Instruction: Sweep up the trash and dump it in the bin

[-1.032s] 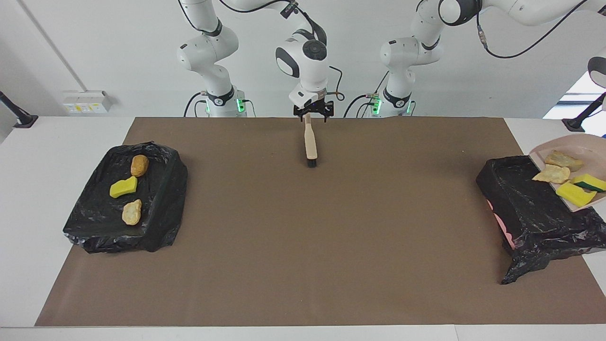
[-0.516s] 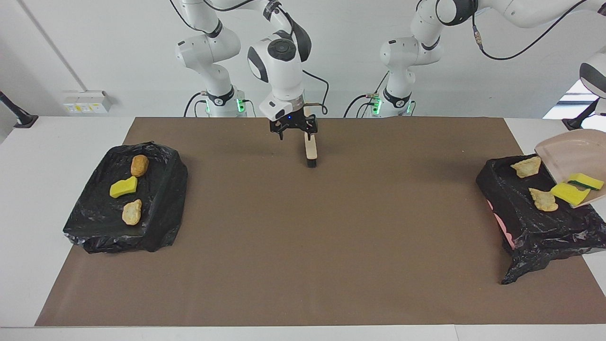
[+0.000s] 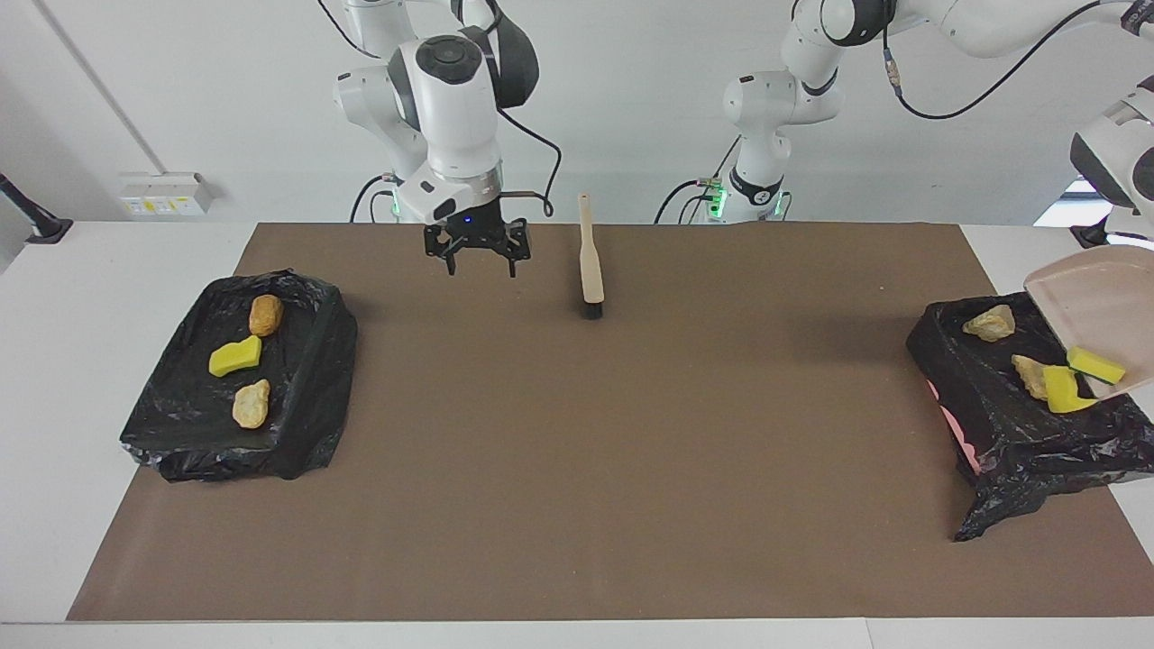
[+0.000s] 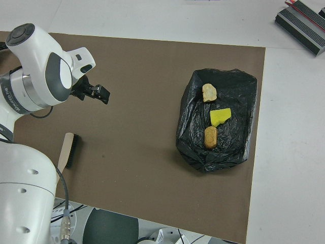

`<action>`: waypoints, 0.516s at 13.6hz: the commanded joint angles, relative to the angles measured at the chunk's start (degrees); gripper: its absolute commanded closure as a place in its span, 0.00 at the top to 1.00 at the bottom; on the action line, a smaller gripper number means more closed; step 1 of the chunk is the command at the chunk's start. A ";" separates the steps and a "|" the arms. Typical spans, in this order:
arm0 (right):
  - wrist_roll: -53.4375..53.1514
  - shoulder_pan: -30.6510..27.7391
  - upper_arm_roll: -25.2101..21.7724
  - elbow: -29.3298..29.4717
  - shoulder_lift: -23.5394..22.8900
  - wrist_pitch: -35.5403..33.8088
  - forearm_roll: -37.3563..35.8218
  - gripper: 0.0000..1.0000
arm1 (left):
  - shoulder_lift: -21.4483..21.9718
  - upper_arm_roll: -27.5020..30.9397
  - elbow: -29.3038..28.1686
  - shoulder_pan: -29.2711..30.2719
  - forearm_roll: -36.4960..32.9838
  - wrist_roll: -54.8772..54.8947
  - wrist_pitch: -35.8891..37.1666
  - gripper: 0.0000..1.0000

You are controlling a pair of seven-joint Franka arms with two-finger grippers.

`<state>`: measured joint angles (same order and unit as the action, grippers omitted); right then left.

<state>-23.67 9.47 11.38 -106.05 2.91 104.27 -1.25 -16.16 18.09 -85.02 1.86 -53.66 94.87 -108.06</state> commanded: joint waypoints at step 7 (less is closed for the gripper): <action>2.13 -6.39 0.14 14.02 -0.01 -12.33 -0.16 1.00 | 4.47 -3.24 1.70 0.34 9.16 -0.91 0.30 0.00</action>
<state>-22.46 4.99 11.35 -94.55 3.26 94.31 -1.29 -12.78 15.83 -83.48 1.89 -47.83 94.64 -108.17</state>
